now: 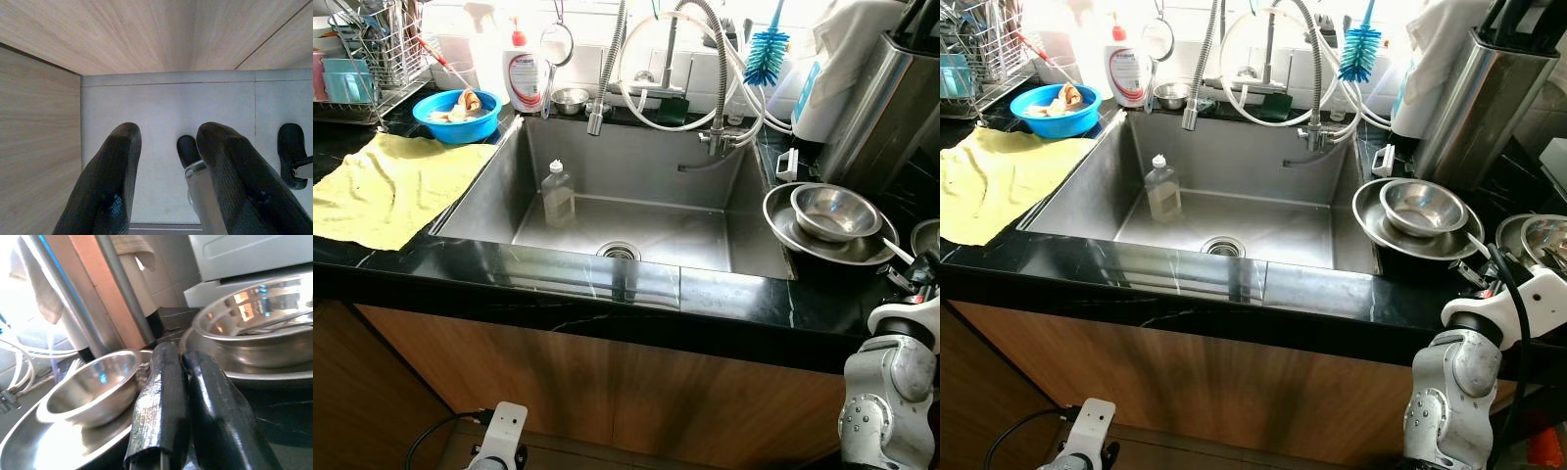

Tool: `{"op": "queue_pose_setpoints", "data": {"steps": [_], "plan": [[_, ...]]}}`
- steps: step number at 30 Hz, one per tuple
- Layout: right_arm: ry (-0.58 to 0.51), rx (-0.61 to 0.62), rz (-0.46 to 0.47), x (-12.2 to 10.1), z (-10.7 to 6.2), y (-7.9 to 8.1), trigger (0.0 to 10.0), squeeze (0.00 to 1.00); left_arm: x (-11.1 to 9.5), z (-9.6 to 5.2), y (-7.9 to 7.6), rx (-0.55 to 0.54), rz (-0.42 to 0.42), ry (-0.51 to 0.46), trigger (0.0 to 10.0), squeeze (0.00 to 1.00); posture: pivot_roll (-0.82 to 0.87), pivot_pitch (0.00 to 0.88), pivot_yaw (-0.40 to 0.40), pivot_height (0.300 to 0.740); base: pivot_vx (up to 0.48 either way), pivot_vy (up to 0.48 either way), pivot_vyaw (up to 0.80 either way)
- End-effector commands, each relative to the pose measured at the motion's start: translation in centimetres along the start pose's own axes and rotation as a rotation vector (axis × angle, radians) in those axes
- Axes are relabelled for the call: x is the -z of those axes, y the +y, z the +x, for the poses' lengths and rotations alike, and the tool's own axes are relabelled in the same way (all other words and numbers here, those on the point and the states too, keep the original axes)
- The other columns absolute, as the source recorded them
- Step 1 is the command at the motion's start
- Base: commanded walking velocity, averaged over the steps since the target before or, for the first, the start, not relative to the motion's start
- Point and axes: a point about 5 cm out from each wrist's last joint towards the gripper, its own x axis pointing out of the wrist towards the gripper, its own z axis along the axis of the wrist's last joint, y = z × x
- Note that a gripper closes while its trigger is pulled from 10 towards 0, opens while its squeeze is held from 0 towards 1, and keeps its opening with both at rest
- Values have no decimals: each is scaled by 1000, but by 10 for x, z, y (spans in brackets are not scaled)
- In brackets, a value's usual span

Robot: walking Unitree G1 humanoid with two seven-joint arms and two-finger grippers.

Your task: Kitchen organization

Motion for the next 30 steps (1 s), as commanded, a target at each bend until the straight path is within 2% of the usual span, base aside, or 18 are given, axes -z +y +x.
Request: {"op": "queue_pose_setpoints", "data": {"steps": [1, 10, 21, 30], "plan": [[23, 8, -41, 4, 0, -4, 10000, 0, 5, -1, 1, -6, 10, 17, 10000, 0, -127, 0, -49, 740, 0, 0, 0], [-3, -66, -79, 2, -2, 8, 10000, 0, 4, -1, 0, -6, 6, 14, 10000, 0, -126, 0, -53, 740, 0, 0, 0], [-110, -70, -101, -12, -1, 18, 10000, 0, 3, 0, -1, -4, 3, 10, 10000, 0, -128, 0, -54, 740, 0, 0, 0], [-118, -81, -106, -12, -3, 22, 10000, 0, 3, 0, -2, -4, 1, 9, 10000, 0, -129, 0, -56, 740, 0, 0, 0]]}}
